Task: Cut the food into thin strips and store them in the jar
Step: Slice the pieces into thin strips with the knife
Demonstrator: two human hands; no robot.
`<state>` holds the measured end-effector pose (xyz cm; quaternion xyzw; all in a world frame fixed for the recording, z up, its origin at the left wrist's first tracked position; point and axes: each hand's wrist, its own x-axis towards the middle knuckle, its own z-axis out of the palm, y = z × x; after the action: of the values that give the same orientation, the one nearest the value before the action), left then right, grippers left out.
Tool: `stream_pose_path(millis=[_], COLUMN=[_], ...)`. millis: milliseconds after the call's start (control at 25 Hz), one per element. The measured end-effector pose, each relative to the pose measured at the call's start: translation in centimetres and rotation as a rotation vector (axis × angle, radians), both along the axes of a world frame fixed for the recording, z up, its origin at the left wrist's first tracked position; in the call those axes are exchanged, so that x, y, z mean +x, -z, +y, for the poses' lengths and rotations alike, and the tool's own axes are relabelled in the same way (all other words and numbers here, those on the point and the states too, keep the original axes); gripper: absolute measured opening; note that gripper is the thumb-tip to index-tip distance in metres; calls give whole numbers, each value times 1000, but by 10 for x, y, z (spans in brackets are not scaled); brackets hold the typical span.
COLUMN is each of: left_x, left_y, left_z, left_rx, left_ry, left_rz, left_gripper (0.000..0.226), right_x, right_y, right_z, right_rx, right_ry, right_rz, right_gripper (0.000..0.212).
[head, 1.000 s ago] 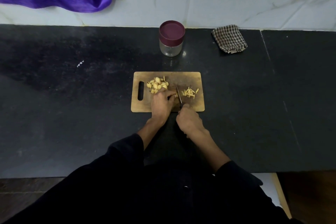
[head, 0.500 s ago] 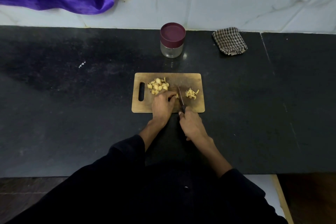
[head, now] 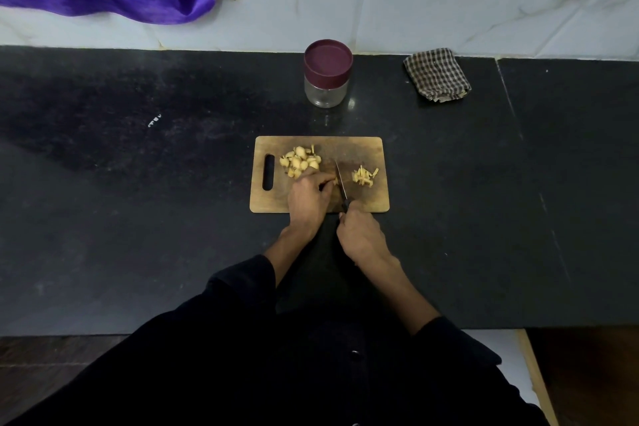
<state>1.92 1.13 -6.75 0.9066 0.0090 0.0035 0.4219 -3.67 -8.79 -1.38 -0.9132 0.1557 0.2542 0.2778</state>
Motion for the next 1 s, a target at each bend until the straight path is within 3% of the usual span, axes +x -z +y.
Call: stream_pose_path(millis=[1000], left_x=[0], left_y=[-4], left_z=[0], left_rx=[-4], left_ry=[-14], left_rz=[12], left_gripper=[18], right_x=[-14], right_y=[5], right_z=[-3], right_rx=[-42], right_ry=[6], right_rz=[-21], right_gripper=[28])
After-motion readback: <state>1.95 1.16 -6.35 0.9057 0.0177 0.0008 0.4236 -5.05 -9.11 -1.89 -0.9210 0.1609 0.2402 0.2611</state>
